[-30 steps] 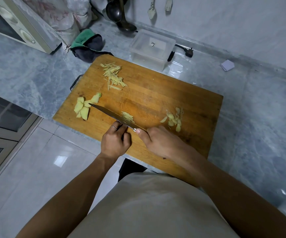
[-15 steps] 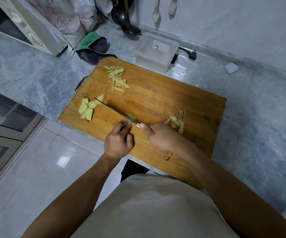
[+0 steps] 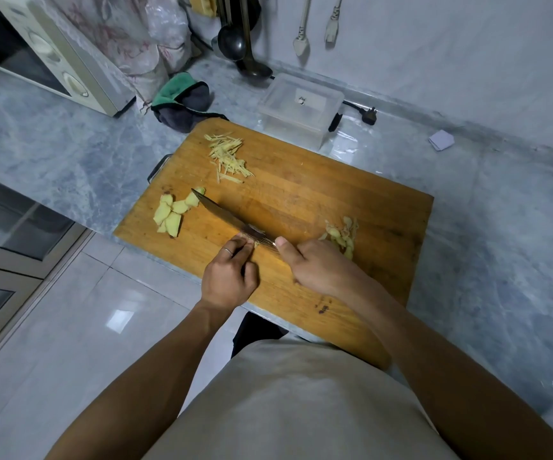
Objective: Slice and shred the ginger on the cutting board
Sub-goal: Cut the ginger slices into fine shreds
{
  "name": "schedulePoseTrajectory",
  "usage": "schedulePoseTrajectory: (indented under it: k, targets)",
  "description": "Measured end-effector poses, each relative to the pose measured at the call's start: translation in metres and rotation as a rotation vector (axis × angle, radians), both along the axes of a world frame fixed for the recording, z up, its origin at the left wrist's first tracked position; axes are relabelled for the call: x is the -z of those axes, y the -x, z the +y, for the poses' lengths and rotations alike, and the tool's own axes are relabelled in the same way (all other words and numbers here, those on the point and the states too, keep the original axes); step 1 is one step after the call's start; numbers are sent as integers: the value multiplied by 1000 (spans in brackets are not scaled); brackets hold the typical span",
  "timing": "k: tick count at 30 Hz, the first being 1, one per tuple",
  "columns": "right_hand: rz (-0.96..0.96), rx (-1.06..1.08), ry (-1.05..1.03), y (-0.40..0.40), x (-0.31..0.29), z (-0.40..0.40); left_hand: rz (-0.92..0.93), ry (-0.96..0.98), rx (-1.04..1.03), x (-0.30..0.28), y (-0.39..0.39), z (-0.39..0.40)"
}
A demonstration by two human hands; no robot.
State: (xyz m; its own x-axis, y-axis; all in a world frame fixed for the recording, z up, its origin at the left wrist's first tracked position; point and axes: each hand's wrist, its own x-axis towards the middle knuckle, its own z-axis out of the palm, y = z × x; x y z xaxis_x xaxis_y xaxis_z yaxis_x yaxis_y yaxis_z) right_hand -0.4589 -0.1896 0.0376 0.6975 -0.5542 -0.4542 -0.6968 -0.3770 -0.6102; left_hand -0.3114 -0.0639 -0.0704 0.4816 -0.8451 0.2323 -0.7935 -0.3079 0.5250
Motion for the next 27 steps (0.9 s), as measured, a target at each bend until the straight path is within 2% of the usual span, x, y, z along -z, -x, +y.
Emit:
schedulePoseTrajectory:
  k: [6,16,27]
  targets:
    - [-35,-24,75,1,-4,5,-13,-6,3,2,-1,0]
    - [-40,8,18,6,-2,4,-22,10,10,4,-2,1]
    - [-12,-54,59,1,2,7,-29,38,8,5,-2,0]
